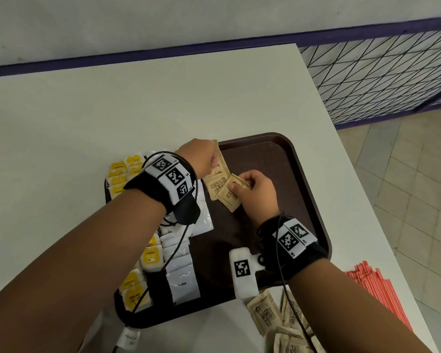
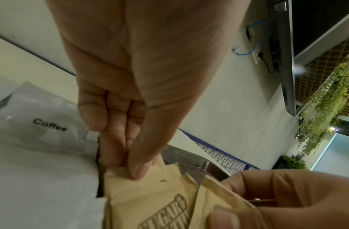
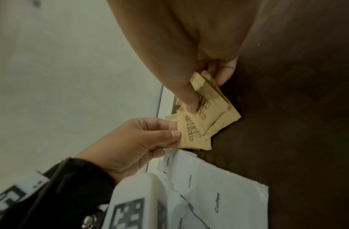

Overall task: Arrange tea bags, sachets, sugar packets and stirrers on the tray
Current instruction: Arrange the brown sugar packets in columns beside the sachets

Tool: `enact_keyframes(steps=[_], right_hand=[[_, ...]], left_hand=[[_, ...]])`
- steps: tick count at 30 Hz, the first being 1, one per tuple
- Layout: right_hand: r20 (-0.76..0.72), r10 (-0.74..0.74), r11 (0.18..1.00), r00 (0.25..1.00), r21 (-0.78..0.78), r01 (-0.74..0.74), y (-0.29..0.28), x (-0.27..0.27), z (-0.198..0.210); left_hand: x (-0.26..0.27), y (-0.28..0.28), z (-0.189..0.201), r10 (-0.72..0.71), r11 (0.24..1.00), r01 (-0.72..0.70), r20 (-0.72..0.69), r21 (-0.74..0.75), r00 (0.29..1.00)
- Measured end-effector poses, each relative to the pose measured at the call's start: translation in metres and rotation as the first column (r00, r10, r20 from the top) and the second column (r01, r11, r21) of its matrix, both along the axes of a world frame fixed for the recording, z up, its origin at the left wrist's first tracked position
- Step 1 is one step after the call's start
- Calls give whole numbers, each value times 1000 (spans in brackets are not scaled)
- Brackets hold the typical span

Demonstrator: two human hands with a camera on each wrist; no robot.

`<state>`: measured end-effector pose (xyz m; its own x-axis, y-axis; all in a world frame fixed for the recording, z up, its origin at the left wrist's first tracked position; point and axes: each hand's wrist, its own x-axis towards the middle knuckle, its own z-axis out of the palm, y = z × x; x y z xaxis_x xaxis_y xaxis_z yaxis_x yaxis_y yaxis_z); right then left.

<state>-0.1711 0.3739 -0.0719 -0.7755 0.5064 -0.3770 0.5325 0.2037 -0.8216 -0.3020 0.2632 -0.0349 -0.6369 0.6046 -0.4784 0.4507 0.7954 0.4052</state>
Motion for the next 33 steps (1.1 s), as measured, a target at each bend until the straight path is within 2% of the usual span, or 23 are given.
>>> enact_keyframes(steps=[5, 10, 21, 28, 31, 33], right_hand=[[-13, 49, 999, 999, 2, -49, 2, 4, 2], [-20, 21, 999, 1000, -40, -22, 4, 9, 3], [11, -14, 998, 1000, -55, 15, -2, 24, 0], [25, 65, 995, 998, 78, -66, 1, 27, -4], [52, 107, 993, 993, 39, -109, 4, 32, 2], [62, 148, 989, 987, 10, -149, 6, 36, 4]], left_hand=[[10, -1, 3, 22, 995, -23, 5, 95, 1000], [18, -1, 1, -25, 999, 23, 56, 43, 998], [18, 4, -3, -17, 998, 13, 74, 57, 997], [28, -6, -3, 12, 986, -23, 68, 164, 998], [40, -12, 2, 59, 970, -72, 63, 234, 996], [53, -21, 12, 138, 937, -153, 68, 315, 988]])
